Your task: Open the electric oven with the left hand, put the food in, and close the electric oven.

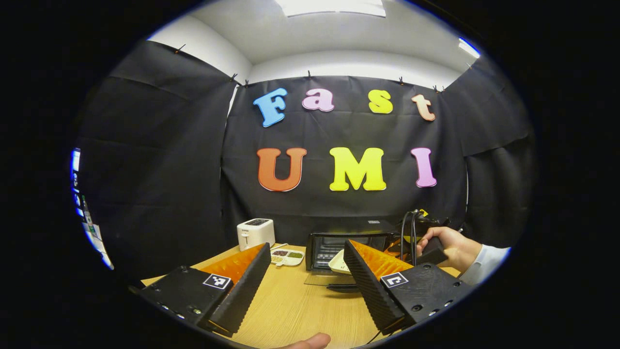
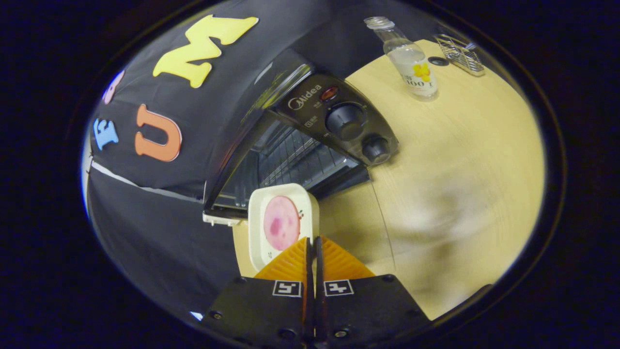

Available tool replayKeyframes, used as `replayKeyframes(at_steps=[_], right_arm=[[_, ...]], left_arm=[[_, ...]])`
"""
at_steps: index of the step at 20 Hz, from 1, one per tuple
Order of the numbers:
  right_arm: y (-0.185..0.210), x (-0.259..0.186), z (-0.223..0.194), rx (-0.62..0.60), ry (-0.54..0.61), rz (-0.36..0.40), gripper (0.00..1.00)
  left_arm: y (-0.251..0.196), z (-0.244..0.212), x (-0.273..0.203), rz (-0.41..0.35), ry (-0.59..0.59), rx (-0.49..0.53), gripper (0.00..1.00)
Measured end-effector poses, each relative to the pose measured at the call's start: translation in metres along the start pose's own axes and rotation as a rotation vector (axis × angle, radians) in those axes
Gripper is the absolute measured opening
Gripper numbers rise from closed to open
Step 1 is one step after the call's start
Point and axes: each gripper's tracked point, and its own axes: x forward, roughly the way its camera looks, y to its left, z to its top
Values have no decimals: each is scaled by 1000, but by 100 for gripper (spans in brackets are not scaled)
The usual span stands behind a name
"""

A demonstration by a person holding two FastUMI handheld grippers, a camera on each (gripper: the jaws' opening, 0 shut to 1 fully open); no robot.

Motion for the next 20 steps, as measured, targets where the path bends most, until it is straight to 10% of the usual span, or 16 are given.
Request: replayKeyframes(at_steps=[7,20], right_arm=[[25,56,25,200,-226,-23,1],[36,105,95,155,-495,82,6]], left_arm=[[25,-31,18,68,68,-23,95],[18,-61,30,29,109,-39,97]])
